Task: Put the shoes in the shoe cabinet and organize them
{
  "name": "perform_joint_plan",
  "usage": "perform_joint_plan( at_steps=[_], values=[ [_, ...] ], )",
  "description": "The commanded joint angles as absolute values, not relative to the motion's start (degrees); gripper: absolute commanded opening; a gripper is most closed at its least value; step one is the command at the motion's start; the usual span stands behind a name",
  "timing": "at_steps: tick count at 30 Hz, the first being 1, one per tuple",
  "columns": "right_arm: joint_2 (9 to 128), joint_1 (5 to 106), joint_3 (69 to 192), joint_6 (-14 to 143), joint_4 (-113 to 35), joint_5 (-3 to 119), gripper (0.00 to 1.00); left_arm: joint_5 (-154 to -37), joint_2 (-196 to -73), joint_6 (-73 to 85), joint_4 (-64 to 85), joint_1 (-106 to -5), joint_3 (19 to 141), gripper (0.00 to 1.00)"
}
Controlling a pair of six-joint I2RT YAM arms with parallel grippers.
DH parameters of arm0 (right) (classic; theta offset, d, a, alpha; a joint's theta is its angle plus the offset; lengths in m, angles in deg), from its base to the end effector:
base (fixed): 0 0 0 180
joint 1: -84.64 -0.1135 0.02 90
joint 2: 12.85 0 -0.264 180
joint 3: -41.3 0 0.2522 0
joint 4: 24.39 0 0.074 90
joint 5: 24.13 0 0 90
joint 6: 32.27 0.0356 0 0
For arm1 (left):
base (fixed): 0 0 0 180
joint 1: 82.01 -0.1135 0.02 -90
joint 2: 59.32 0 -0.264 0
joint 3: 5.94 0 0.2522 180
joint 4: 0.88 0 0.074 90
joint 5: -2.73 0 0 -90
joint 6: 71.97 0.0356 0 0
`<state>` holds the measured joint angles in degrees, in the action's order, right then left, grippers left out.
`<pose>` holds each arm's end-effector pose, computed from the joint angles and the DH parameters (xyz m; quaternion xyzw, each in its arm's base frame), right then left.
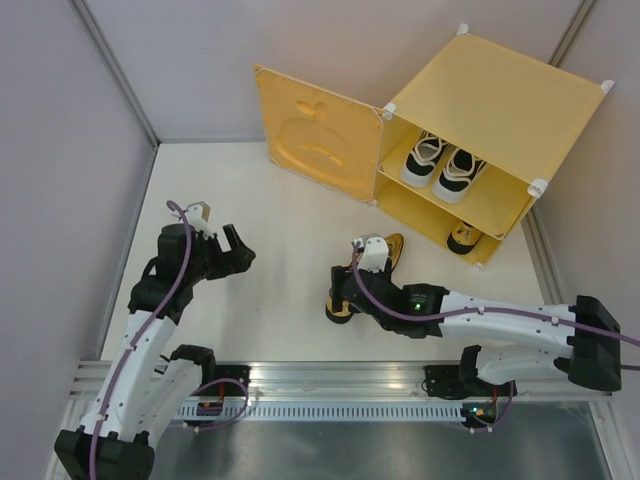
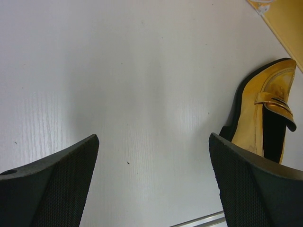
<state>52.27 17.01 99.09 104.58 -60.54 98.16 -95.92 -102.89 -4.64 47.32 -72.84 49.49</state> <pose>0.1069 0.2097 0.2492 -0.0511 0.8878 0.1808 0.4201 0.1606 -0.0313 0.2826 -0.0708 0.8876 -0.1882 0.4143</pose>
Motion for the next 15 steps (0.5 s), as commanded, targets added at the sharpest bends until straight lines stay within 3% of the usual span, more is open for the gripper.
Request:
perform_joint_plan(
  at_steps=[1,5,11,15],
  values=[
    [60.2,11.8,108.9,106.9,-64.6,107.1,0.89,-93.3,-102.0,-2.4,47.5,-72.9,48.9,0.99],
    [68.3,8.4,118.1,104.9,-71.6,106.0,0.83,-93.1,-104.0,-2.0,47.6,-72.9,49.4,0.99],
    [71.4,8.3,119.2,103.7,-73.9,103.5,0.67,-92.0,-103.1,-2.1,47.8,-72.9,49.2,0.98],
    [72.8,9.3,119.2,98.9,-73.7,99.1,0.63,-91.9,-103.0,-2.3,47.8,-72.9,49.4,0.98]
  ],
)
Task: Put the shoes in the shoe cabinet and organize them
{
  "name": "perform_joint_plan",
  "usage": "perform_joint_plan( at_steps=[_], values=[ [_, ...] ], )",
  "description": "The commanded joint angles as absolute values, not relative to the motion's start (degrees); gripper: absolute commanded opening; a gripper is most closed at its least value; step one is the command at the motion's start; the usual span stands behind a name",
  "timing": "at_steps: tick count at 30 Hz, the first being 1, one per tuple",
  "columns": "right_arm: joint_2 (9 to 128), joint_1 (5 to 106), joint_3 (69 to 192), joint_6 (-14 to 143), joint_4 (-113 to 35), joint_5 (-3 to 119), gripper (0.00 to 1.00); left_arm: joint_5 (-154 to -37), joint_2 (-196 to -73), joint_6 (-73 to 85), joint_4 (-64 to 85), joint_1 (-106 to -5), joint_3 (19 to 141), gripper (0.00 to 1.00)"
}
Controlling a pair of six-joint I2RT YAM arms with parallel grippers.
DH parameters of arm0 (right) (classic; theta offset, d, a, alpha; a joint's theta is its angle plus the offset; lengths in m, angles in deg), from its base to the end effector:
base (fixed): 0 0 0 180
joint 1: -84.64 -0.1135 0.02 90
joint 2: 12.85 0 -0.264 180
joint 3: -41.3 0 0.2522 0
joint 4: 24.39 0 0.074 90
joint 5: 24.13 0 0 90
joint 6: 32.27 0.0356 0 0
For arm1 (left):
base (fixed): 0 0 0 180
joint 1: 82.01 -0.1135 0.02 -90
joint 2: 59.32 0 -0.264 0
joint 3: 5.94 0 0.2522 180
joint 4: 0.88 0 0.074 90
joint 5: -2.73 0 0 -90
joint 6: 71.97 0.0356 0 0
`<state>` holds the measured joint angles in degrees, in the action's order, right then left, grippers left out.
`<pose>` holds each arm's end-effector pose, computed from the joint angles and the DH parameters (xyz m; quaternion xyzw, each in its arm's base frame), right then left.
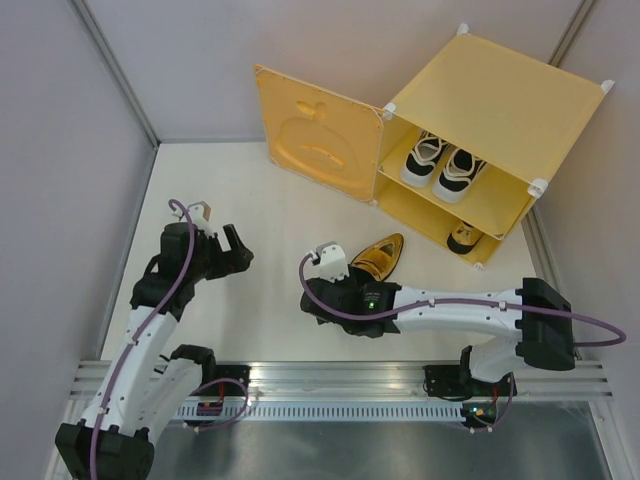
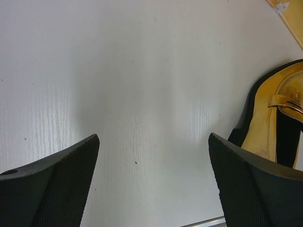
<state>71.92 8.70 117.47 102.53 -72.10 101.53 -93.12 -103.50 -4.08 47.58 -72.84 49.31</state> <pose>0.0936 0.2883 0.2530 -0.1591 0.9015 0.0949 0.3911 0.1624 -0.0299 0.2795 -0.0784 0.8921 -0.1634 0.4139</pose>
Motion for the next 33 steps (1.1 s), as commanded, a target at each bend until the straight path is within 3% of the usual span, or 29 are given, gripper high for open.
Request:
perform_joint_plan(
  at_steps=[1,9,15,20,33],
  values=[
    [73.2,9.7,119.0,97.9,-72.9,97.4,0.62,-92.0,-103.1,-2.2,47.9,-72.9,49.5,0.98],
    [74.0,16.1,115.7,90.6,-68.2,90.2,0.52,-94.2,-98.3,-3.8,48.5,-72.9,48.3,0.98],
    [72.0,21.5,115.7,80.0,-68.3,83.5,0.29,-94.2,-98.6,-4.2,48.1,-72.9,47.4,0.98],
    [69.9,27.5,115.4,70.8,-69.8,76.2,0.01,-94.6,-99.4,-4.0,48.1,-72.9,47.5,0.98],
    [66.9,40.1,116.5,62.6,-73.9,76.9,0.01,-94.2,-98.9,-4.1,48.2,-72.9,47.3,0.98]
  ],
)
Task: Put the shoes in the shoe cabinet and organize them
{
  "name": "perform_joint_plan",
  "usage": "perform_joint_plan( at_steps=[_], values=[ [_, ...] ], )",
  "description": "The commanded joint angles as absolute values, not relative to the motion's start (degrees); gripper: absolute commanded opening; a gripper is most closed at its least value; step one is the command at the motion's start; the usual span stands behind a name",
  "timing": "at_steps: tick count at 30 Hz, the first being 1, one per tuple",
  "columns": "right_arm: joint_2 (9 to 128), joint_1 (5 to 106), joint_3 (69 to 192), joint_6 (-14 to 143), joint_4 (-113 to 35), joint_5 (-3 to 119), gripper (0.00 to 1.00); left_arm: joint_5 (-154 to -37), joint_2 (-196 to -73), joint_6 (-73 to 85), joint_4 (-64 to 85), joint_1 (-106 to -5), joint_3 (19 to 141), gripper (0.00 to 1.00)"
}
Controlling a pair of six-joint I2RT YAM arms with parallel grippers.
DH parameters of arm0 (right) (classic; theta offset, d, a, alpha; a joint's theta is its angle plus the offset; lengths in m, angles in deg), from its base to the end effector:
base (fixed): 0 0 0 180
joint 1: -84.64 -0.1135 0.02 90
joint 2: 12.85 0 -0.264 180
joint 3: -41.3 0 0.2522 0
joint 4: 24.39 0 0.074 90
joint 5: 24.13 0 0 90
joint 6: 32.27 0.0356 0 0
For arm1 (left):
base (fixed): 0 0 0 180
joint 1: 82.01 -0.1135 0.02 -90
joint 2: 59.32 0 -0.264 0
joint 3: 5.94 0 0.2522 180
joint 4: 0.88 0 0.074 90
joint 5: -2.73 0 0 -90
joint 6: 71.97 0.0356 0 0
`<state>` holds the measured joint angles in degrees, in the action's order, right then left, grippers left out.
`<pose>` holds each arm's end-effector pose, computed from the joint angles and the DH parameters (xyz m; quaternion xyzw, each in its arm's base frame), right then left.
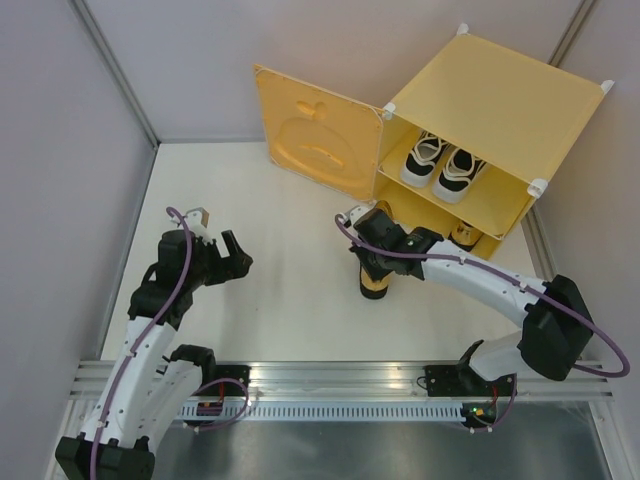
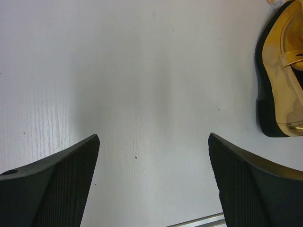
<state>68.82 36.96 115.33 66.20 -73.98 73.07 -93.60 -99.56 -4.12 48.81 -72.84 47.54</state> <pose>0.1991 0.2121 0.2493 -0.3046 0.9079 0.0793 0.2768 0.1494 -0.0281 0.2768 -0.0760 0.8885 -0.1689 0.4198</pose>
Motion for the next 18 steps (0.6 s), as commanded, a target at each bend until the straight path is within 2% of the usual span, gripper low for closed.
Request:
perform_joint_plan(
  at_steps=[1,6,13,18],
  values=[
    [66.8,41.6,116.5,62.0,-73.9,77.5,0.01,-94.3,-99.0,-4.0,48.2,-72.9,47.3,0.98],
    [64.6,45.6,115.9,62.6,-73.0,79.8,0.01,-94.5,-99.1,-4.0,48.0,-72.9,47.4,0.97],
    [58.7,46.0,113.4,66.4,-72.2,82.2,0.01,-94.3,-99.1,-4.1,48.0,-72.9,47.4,0.97],
    [57.9,48.1,113.2,62.8,-72.4,85.6,0.01,-94.3,-99.3,-3.9,48.0,-72.9,47.4,0.97]
  ],
)
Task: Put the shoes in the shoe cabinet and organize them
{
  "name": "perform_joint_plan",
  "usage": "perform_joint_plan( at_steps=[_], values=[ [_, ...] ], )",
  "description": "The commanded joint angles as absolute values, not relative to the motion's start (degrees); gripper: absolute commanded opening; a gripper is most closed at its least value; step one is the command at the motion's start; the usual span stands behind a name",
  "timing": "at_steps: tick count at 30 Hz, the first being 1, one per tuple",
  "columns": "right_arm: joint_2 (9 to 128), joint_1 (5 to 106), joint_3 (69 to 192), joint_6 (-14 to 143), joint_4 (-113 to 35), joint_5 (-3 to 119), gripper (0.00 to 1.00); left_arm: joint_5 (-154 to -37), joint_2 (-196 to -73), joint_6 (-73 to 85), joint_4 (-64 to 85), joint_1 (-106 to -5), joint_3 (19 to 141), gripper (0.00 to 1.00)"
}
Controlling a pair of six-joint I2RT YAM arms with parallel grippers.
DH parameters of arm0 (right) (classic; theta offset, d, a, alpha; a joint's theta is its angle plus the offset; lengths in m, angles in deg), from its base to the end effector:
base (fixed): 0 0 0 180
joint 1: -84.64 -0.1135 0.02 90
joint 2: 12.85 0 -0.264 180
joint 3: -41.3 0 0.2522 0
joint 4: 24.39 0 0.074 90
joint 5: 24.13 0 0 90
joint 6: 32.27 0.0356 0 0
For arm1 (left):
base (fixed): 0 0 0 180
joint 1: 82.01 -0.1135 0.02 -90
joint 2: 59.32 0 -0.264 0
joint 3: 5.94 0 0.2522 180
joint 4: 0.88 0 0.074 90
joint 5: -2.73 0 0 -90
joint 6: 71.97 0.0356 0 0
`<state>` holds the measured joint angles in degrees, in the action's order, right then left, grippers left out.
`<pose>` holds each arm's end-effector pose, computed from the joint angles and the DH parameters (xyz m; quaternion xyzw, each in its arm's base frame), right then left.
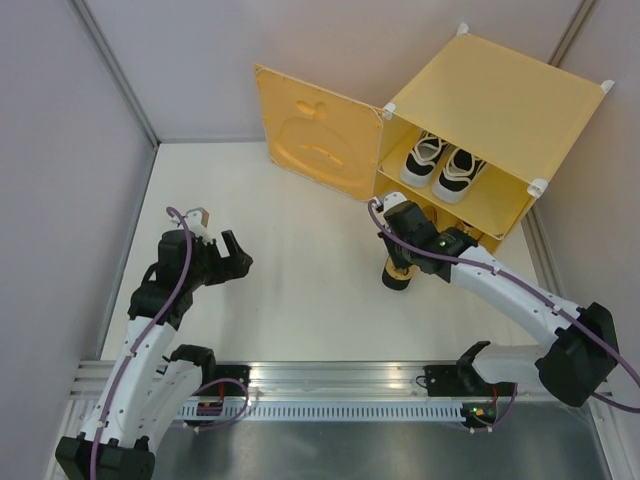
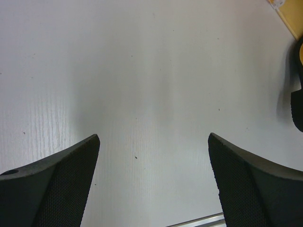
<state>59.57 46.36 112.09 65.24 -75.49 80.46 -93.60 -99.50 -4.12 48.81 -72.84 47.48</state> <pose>0.2081 0.1528 0.2717 -0.2102 0.9170 0.0125 0.3388 0.1492 -0.0281 0.2766 -0.0760 0.8885 -0.1689 0.4198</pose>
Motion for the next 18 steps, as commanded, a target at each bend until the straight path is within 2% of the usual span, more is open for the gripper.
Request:
perform_joint_plan(
  at_steps=[1,10,17,18],
  values=[
    [58.1,48.8,113.2,61.9,-72.1,85.4,0.01,-94.3,-99.2,-3.9,48.0,-72.9,47.4,0.97],
    [62.3,55.3,113.3,51.0,-67.9,90.7,0.01,-94.1,-99.5,-4.0,48.0,-72.9,47.3,0.97],
    [64.6,57.2,113.3,51.8,-65.6,92.1,0.01,-94.3,-99.8,-3.9,48.0,-72.9,47.3,0.97],
    [63.8,57.3,113.1,52.5,-65.6,90.6,0.03,-94.3,-99.7,-4.0,48.0,-72.9,47.3,0.97]
  ],
)
